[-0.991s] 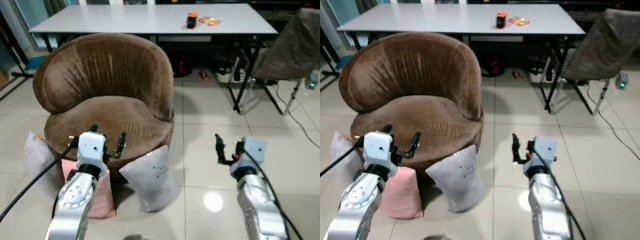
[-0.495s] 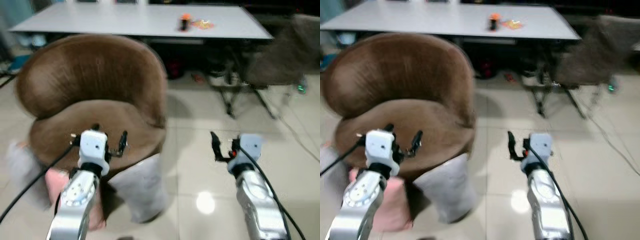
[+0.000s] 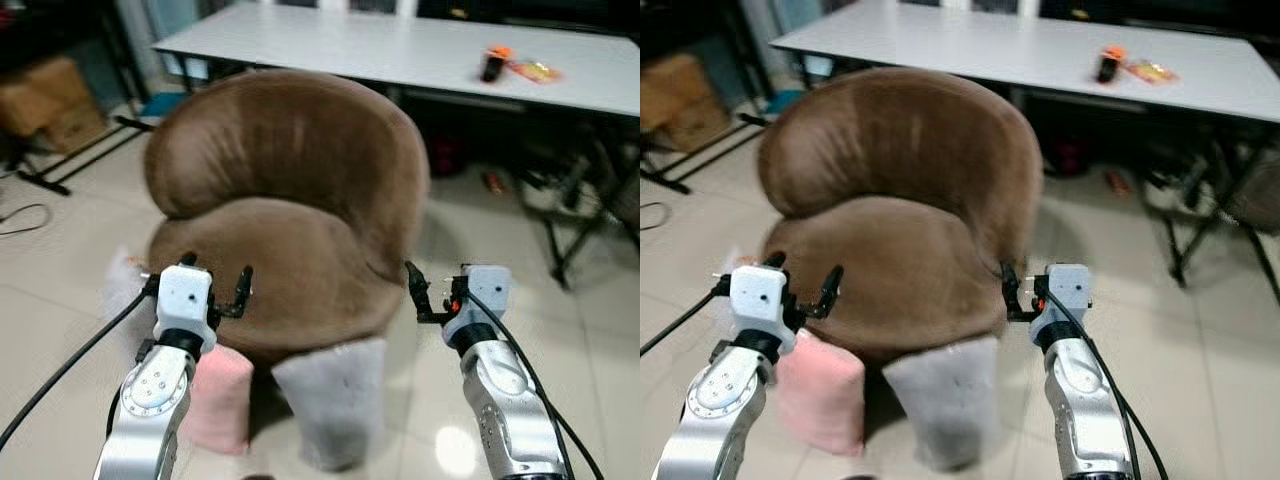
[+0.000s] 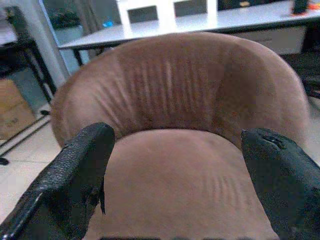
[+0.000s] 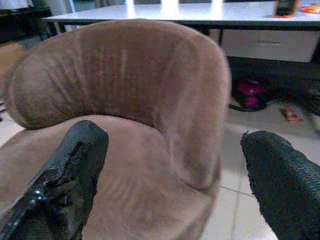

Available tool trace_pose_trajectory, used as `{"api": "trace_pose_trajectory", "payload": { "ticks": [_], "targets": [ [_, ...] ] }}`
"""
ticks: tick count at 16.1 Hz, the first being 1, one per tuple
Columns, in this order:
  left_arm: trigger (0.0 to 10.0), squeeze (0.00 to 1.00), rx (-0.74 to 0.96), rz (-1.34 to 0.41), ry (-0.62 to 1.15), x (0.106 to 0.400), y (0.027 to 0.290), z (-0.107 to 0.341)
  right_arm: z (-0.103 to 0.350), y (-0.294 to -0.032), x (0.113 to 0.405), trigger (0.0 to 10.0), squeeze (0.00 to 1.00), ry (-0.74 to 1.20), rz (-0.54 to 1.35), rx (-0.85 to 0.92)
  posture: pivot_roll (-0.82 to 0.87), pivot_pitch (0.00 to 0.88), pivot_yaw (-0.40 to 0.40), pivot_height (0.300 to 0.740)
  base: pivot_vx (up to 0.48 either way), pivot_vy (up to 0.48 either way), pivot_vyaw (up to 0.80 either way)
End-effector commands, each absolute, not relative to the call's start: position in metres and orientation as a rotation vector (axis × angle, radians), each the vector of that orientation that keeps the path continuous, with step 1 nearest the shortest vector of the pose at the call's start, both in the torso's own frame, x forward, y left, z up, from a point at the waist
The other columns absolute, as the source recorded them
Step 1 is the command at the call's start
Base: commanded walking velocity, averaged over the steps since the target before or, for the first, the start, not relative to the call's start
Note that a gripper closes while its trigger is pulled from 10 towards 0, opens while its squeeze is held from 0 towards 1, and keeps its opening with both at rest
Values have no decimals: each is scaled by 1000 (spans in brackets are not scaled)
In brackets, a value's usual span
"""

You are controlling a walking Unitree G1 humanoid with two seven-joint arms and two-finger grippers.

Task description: Move the pillow to the sofa from floor

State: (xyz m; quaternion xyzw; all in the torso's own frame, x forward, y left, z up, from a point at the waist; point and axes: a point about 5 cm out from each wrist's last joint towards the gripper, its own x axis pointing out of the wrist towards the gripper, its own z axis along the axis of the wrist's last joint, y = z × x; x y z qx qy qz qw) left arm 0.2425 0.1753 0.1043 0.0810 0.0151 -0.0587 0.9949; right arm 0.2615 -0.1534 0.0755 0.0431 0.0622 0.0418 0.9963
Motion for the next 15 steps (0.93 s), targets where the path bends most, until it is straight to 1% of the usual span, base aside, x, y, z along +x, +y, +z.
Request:
{"api": "trace_pose_trajectory", "payload": {
  "ticks": [1,7,9,11,13,14,15],
  "targets": [
    [10000,753,181,-115,34,243,179,104,74,-152,262,10000,0,129,81,101,37,20,1,740,304,0,0],
    [10000,753,187,-126,33,243,178,103,72,-153,261,10000,0,132,86,80,36,9,2,740,303,0,0],
    [10000,753,181,-124,30,242,178,103,71,-153,260,10000,0,134,92,103,40,6,2,740,293,0,0],
    [10000,745,166,-116,26,240,178,103,72,-154,259,10000,0,125,97,139,42,2,0,740,0,0,0],
    [10000,714,175,-100,26,237,179,100,68,-153,258,10000,0,146,104,143,39,0,-3,725,0,0,0],
    [10000,714,175,-100,26,237,179,100,68,-153,258,10000,0,146,104,143,39,0,-3,725,0,0,0],
    [10000,710,185,-107,20,236,179,98,67,-154,257,10000,0,152,103,142,37,0,-5,715,0,0,0]
  ]
}}
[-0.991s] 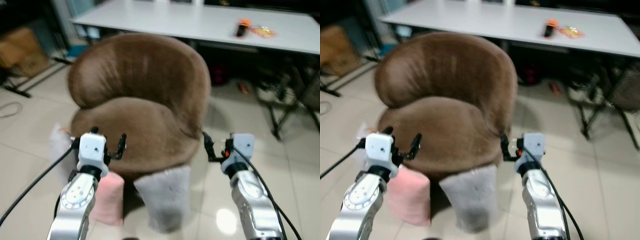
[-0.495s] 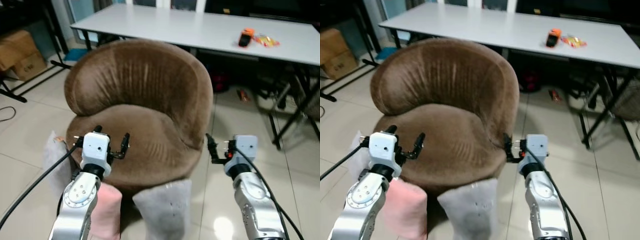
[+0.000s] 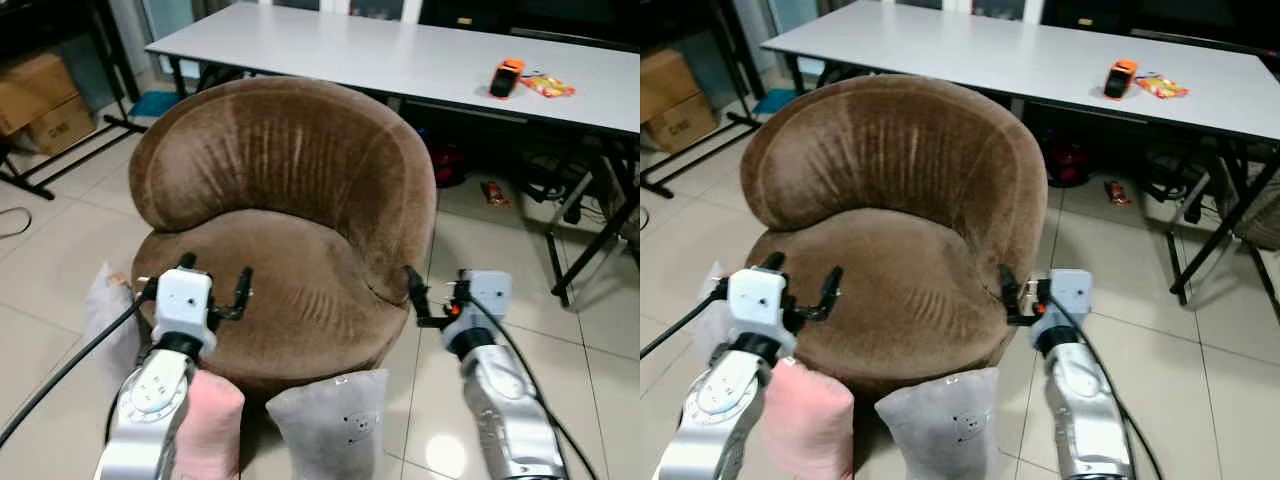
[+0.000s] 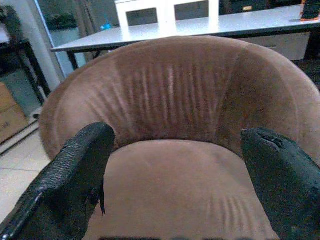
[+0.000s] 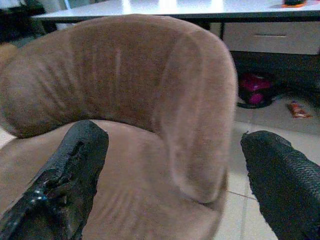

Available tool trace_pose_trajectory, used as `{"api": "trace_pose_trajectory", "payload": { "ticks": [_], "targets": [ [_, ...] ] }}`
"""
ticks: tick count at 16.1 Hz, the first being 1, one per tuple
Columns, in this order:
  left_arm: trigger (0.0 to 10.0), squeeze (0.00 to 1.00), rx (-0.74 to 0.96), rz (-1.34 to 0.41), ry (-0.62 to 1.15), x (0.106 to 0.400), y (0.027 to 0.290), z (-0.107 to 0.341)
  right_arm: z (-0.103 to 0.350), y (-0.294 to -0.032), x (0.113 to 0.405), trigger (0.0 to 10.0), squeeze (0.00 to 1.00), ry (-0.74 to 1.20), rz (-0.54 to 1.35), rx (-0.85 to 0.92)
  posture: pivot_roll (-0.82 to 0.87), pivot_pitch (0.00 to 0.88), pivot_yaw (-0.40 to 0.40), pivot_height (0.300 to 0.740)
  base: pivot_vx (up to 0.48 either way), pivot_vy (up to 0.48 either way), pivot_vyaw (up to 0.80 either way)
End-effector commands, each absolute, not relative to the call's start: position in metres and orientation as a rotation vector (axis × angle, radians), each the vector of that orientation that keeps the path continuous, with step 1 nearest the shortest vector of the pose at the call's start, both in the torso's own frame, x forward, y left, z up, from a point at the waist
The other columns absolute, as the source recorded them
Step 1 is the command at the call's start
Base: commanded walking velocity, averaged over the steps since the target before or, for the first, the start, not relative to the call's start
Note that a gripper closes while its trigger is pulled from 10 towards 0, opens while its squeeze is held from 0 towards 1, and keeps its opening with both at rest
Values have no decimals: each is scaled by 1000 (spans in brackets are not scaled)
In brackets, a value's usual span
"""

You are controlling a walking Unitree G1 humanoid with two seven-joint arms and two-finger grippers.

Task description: Move the pillow to the sofa from floor

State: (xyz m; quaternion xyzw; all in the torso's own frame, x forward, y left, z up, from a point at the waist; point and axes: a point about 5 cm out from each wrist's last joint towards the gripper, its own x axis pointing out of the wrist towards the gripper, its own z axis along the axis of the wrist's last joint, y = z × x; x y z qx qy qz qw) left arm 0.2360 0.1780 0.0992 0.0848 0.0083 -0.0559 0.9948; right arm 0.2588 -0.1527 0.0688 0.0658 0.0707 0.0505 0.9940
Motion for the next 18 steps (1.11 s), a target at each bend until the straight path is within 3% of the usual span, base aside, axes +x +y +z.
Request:
{"api": "trace_pose_trajectory", "payload": {
  "ticks": [1,6,18],
  "targets": [
    [10000,706,183,-106,11,235,179,98,67,-154,256,10000,0,152,100,141,34,2,-6,710,0,0,0],
    [10000,694,190,-82,-9,234,178,97,65,-156,257,10000,0,159,105,56,32,23,-23,670,0,0,0],
    [10000,729,181,-73,-16,233,180,95,66,-153,261,10000,0,166,114,74,33,41,-33,670,0,0,0]
  ]
}}
